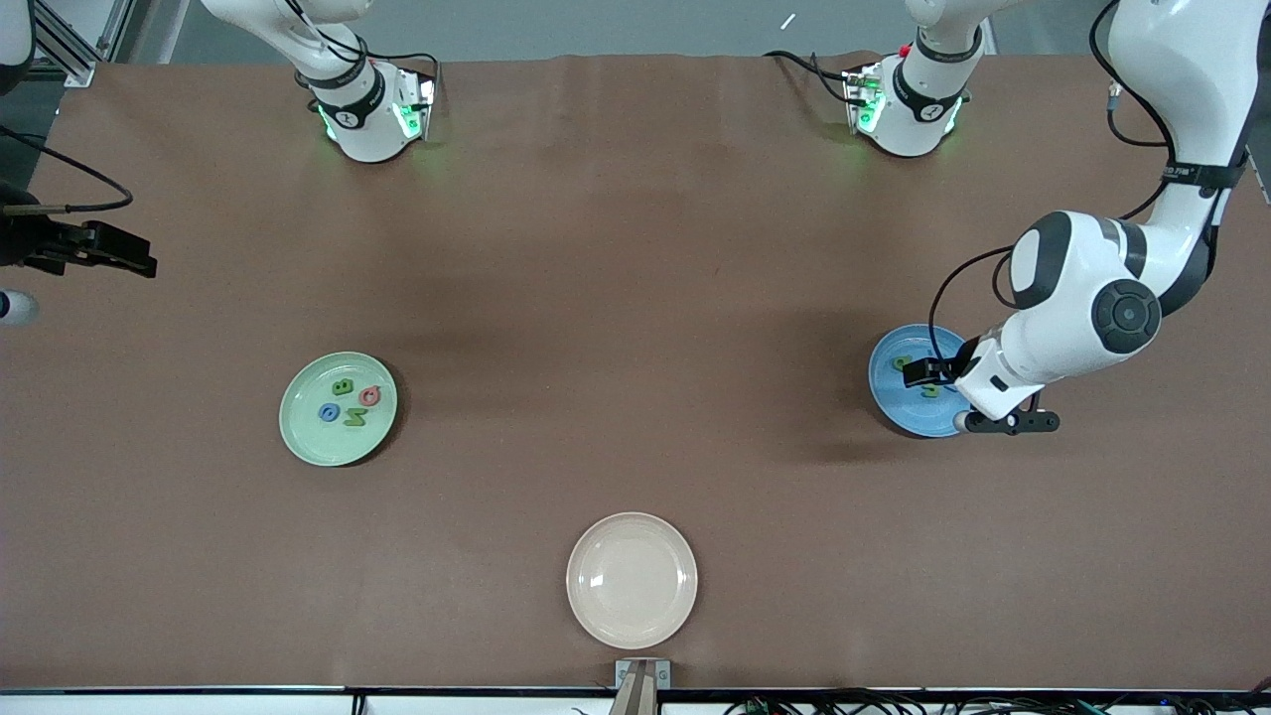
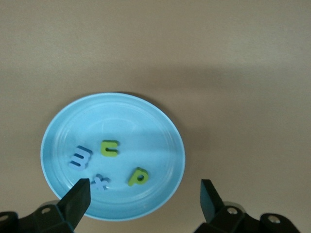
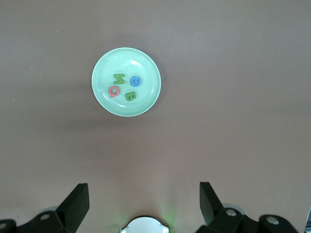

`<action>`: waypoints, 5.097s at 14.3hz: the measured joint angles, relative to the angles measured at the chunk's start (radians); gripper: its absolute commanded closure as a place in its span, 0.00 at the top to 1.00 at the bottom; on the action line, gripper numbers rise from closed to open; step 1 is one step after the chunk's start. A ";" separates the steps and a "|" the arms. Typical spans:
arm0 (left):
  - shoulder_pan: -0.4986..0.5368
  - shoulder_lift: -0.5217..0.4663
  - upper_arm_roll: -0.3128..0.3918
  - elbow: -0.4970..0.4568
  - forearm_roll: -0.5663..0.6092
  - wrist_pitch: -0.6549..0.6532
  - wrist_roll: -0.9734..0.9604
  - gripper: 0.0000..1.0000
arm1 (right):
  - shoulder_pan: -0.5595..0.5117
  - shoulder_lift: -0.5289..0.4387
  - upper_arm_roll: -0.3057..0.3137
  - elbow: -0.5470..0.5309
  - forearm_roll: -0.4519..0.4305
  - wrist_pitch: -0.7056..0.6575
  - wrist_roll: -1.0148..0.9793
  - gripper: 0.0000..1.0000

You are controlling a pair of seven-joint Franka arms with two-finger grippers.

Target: Sort upper and lower case letters into plates

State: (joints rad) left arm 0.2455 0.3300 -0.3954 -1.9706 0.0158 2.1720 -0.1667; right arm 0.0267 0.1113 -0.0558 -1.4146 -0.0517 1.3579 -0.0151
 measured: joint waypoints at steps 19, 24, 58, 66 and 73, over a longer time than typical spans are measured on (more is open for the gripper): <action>-0.349 -0.370 0.593 0.142 -0.151 -0.321 0.206 1.00 | -0.032 -0.223 0.006 -0.205 0.001 0.071 -0.056 1.00; -0.299 -0.388 0.587 0.317 -0.151 -0.523 0.207 1.00 | -0.038 -0.233 0.006 -0.211 0.034 0.094 -0.056 1.00; -0.262 -0.358 0.408 0.399 -0.072 -0.571 0.137 1.00 | -0.046 -0.191 0.003 -0.221 0.048 0.167 -0.056 1.00; -0.262 -0.352 0.410 0.411 -0.048 -0.570 0.137 1.00 | -0.046 -0.192 0.003 -0.221 0.080 0.168 -0.056 1.00; -0.261 -0.352 0.410 0.412 -0.048 -0.559 0.137 1.00 | -0.046 -0.192 0.003 -0.221 0.079 0.168 -0.092 1.00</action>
State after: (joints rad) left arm -0.0157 -0.0221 0.0147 -1.5587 -0.0323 1.6125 -0.0300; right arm -0.0191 -0.0809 -0.0528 -1.6352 0.0275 1.5257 -0.1068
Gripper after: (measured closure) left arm 0.000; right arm 0.000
